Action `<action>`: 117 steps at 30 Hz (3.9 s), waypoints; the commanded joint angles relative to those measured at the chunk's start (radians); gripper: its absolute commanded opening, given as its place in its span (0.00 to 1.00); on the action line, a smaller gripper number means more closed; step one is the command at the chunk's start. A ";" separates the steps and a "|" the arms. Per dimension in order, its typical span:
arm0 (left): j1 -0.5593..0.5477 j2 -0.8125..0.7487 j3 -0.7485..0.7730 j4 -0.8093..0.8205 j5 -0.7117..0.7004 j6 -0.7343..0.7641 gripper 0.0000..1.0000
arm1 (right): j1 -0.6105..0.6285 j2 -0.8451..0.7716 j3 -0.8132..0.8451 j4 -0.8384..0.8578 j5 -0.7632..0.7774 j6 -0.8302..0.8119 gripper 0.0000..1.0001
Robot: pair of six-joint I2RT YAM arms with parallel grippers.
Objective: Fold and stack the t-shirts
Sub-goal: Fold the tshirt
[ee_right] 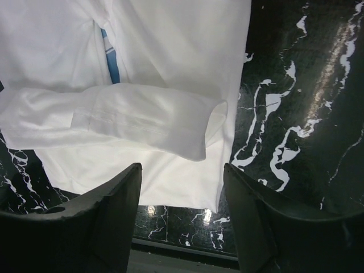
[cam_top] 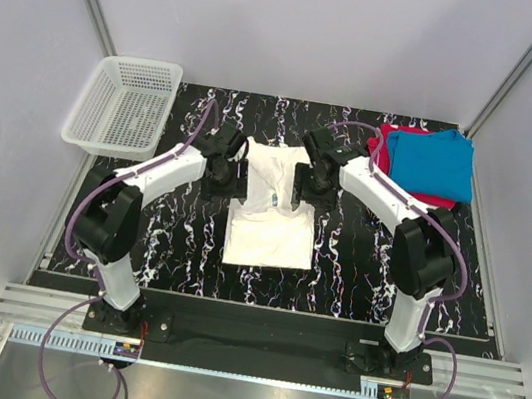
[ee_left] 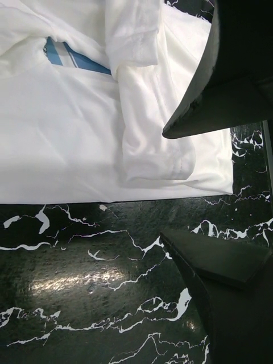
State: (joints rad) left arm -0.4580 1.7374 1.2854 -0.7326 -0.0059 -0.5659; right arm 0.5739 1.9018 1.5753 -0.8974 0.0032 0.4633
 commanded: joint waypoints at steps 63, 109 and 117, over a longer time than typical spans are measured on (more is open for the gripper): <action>0.012 0.105 0.088 -0.021 0.193 0.041 0.38 | -0.071 0.186 0.175 0.003 -0.078 -0.061 0.00; 0.004 0.162 0.129 -0.065 0.216 0.067 0.00 | -0.106 0.243 0.219 -0.006 -0.114 -0.038 0.00; 0.013 0.182 0.247 -0.074 0.207 0.066 0.00 | -0.115 0.227 0.238 -0.012 -0.103 -0.043 0.00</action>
State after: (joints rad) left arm -0.4515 1.9087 1.4483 -0.8173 0.2020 -0.5129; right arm 0.4759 2.1582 1.7786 -0.8967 -0.0990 0.4202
